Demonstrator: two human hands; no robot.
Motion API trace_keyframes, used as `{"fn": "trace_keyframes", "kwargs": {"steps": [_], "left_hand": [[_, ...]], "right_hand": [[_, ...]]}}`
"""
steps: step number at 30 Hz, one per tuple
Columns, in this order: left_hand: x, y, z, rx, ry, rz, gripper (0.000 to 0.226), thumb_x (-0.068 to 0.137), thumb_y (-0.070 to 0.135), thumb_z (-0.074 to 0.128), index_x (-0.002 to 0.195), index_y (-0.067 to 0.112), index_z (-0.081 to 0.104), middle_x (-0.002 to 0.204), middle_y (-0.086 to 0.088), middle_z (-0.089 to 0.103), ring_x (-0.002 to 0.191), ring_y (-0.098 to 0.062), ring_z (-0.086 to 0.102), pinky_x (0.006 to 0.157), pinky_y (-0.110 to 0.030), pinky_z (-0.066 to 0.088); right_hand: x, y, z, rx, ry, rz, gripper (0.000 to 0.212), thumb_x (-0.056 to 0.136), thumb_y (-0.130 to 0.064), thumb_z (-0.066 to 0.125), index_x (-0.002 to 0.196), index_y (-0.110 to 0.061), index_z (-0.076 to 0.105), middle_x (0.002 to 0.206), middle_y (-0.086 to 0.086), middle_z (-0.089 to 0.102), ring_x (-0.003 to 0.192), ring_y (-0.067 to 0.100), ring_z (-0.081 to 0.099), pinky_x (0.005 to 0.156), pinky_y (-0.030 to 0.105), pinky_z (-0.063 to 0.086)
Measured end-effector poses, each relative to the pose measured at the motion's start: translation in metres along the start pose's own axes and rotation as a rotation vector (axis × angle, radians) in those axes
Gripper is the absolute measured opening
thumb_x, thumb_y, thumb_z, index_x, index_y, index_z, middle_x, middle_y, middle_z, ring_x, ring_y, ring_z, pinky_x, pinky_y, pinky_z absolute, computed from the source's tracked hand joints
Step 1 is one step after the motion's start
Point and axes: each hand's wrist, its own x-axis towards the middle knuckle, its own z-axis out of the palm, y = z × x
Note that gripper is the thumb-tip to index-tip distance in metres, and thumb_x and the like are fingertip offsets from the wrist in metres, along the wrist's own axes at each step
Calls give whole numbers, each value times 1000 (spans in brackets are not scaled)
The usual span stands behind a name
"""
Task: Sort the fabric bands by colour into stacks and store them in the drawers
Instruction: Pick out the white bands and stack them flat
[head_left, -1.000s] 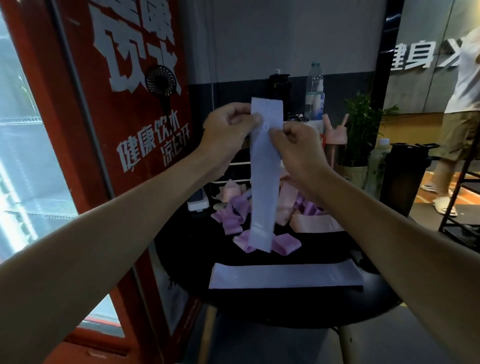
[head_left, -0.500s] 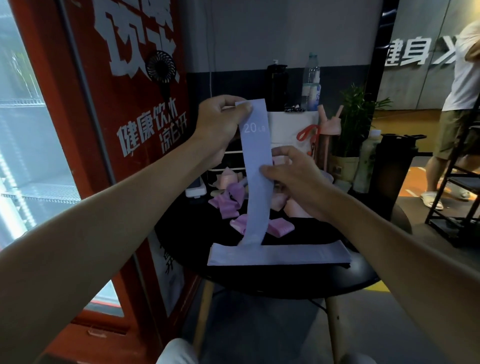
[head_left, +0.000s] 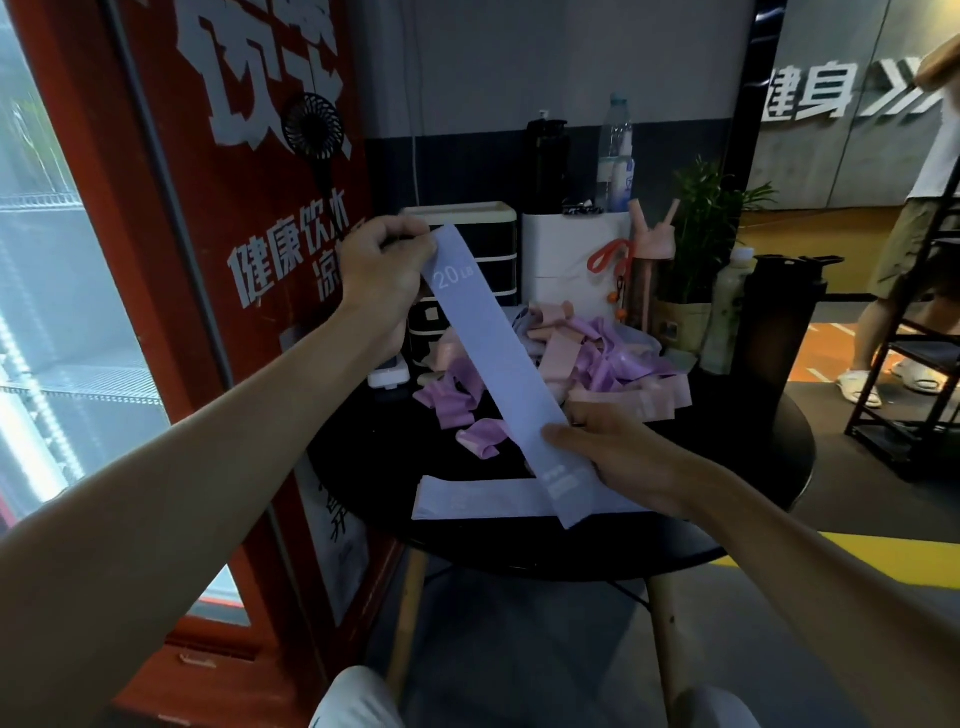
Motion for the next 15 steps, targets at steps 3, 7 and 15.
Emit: {"fn": "trace_keyframes", "kwargs": {"steps": [3,7,15], "left_hand": [[-1,-12,-8,1,54,-11,10,88,3,62,91,12,66,89,-9,62,84,-23,61,82,-47,57],[1,-27,-27,-6,160,-38,9,87,6,65,89,14,69,86,-5,65,86,-22,63,88,-54,57],[-27,-72,-57,127,207,-59,16,90,8,64,90,20,76,96,-3,72,102,-28,68,91,-48,57]], "right_hand": [[-4,11,-4,-56,7,19,12,91,-14,65,102,-9,65,102,9,74,92,23,70,77,31,53],[-14,22,-16,-2,22,56,12,91,-7,64,103,-7,63,90,2,73,82,14,68,68,23,51],[-20,33,-47,30,473,42,22,90,-8,66,110,-4,59,87,9,63,69,17,56,60,26,47]]}}
